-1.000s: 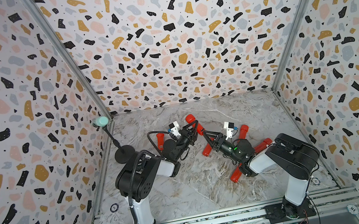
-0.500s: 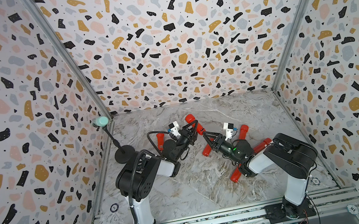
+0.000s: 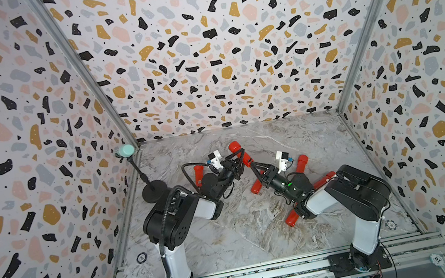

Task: Close the plug at the bottom of the flashlight
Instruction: Close the plug of the flashlight.

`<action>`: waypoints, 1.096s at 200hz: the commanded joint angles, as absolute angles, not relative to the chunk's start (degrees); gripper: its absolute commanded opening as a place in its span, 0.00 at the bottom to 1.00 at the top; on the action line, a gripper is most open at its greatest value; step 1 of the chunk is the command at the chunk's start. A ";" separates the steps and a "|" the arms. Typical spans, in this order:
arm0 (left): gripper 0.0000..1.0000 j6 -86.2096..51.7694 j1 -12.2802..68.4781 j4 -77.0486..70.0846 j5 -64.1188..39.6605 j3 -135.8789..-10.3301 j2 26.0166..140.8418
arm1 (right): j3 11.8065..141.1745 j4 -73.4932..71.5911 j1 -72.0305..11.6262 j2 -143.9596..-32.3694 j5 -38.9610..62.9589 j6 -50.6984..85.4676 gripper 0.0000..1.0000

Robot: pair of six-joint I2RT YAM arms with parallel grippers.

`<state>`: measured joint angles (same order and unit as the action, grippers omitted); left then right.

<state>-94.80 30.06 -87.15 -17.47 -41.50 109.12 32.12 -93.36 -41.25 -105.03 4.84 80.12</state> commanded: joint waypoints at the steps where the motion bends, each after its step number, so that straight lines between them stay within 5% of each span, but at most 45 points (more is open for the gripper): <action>1: 0.00 -95.27 29.98 -94.30 -17.95 -41.13 109.42 | 33.48 -97.73 -41.57 -105.45 4.36 80.14 0.41; 219: 0.00 -96.15 31.29 -95.89 -18.76 -41.66 109.86 | 34.82 -98.89 -42.10 -106.82 3.47 80.89 0.34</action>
<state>-95.79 30.17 -87.57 -16.38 -41.50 109.69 33.06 -94.15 -41.71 -106.41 4.14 80.79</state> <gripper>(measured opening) 0.379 0.347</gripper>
